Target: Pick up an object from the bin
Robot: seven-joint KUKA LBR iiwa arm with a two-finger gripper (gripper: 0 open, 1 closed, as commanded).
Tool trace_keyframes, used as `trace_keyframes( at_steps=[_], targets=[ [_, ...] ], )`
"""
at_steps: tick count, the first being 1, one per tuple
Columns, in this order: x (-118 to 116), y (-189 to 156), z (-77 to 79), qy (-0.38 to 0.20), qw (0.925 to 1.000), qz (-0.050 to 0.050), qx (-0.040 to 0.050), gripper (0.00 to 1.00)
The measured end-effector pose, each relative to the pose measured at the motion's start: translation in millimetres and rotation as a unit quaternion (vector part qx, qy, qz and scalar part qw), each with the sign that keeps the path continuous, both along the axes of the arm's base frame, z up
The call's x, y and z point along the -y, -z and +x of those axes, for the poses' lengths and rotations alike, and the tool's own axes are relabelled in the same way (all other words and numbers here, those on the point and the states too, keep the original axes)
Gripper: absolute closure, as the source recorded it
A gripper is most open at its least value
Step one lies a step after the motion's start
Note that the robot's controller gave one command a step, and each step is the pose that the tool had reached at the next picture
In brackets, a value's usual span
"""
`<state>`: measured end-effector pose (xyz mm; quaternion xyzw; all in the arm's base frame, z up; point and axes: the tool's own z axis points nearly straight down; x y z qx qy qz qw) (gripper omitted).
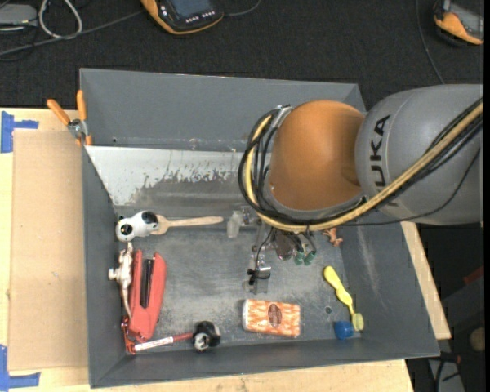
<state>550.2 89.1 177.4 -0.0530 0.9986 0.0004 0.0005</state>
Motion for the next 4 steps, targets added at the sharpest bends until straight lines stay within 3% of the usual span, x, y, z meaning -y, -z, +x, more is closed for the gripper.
trace_keyframes(
  at_steps=[1,2,3,4],
  targets=[
    [67.5,18.3,-20.8,-0.114,0.9935,0.001,0.0023,0.0],
    [84.3,40.5,-68.1,-0.06,0.9982,0.0,-0.0072,0.0],
    [59.0,107.8,-69.4,-0.093,0.9956,0.001,0.012,0.0],
    [55.4,108.3,-66.5,-0.077,0.997,0.0,0.0019,1.0]
  ],
)
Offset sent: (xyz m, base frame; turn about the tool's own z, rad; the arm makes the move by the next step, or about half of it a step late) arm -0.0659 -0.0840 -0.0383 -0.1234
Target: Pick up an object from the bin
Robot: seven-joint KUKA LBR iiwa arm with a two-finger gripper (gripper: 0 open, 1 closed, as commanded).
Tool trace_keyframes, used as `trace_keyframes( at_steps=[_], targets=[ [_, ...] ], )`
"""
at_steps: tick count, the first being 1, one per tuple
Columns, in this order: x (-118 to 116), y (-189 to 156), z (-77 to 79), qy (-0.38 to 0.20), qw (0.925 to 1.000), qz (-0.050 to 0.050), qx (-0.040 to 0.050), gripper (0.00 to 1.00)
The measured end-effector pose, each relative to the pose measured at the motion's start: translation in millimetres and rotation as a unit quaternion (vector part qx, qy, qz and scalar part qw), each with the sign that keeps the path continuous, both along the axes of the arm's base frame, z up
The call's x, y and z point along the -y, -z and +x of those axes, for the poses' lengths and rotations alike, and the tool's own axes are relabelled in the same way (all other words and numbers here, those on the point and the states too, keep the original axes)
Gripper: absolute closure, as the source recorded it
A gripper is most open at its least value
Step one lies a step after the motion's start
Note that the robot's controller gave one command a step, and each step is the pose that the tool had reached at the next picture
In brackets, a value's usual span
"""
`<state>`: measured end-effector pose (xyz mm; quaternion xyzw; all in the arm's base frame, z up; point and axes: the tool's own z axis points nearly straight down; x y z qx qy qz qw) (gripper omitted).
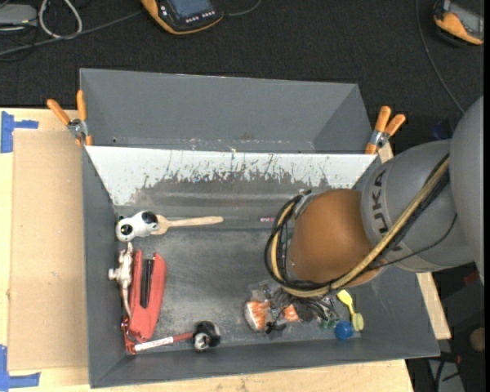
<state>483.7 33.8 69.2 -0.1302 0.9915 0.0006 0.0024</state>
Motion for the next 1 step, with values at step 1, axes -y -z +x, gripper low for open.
trace_keyframes(
  at_steps=[1],
  targets=[
    [0.1,0.0,0.0,0.001,1.0,0.0,-0.0001,1.0]
  ],
)
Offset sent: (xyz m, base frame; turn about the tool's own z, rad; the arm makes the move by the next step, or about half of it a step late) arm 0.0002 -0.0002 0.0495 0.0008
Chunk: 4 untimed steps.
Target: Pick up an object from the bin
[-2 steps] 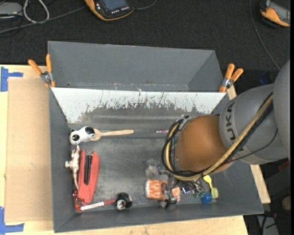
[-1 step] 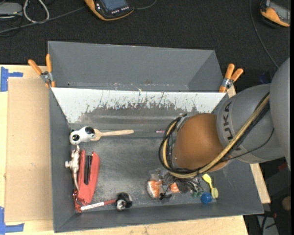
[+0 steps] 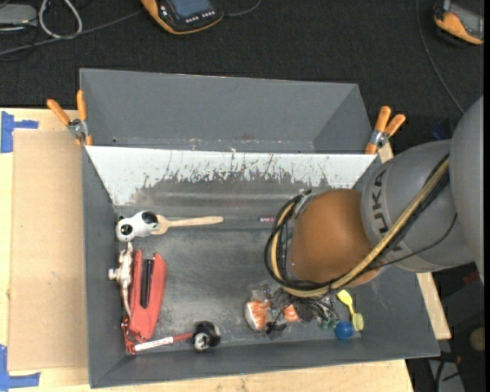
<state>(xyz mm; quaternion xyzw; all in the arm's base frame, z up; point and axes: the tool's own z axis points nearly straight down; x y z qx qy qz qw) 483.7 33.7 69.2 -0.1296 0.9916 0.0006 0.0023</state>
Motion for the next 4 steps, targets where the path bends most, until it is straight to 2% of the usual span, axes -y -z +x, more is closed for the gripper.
trace_keyframes(
  at_steps=[1,3,4],
  targets=[
    [-0.5,-28.6,-1.5,0.0,1.0,0.0,-0.0025,1.0],
    [-1.5,-97.5,-1.0,0.001,1.0,0.0,-0.0018,1.0],
    [-1.9,-113.7,-0.7,0.001,1.0,0.0,-0.0016,1.0]
  ],
)
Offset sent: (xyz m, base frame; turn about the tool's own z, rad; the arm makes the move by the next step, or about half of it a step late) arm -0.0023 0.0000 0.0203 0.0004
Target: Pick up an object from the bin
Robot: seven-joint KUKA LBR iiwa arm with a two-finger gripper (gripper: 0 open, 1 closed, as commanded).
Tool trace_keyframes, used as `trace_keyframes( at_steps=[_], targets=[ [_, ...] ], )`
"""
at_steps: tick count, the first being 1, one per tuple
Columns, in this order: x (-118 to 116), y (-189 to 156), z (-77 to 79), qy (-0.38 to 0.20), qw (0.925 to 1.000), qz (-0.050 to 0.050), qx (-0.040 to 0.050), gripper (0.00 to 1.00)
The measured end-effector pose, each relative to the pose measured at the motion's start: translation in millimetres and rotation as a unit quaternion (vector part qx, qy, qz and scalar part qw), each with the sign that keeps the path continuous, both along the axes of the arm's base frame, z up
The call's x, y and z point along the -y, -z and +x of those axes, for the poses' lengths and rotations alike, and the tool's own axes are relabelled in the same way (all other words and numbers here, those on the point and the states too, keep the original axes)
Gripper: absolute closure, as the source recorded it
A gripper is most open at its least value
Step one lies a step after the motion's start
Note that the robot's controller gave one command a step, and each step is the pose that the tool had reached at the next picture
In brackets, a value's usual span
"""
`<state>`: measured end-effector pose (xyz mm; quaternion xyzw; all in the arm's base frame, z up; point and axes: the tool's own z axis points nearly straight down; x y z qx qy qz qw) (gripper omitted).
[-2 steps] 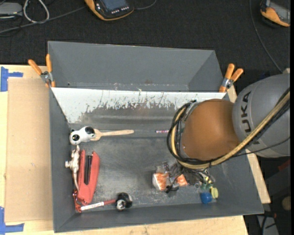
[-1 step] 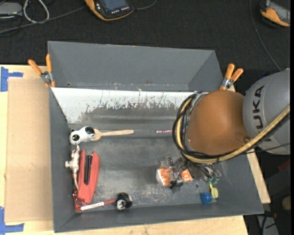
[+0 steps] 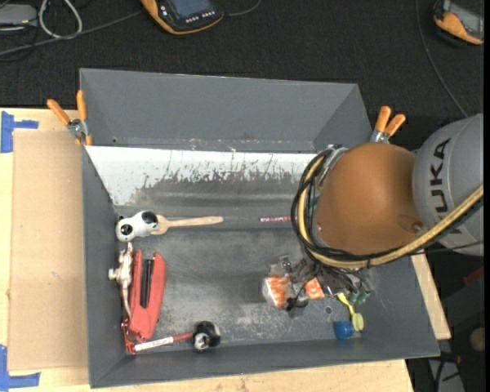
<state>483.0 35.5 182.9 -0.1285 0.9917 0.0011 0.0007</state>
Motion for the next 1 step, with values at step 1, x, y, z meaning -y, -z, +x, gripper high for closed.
trace_keyframes(
  at_steps=[1],
  targets=[
    [-0.4,-12.0,0.3,0.001,1.0,0.0,0.0006,1.0]
  ],
)
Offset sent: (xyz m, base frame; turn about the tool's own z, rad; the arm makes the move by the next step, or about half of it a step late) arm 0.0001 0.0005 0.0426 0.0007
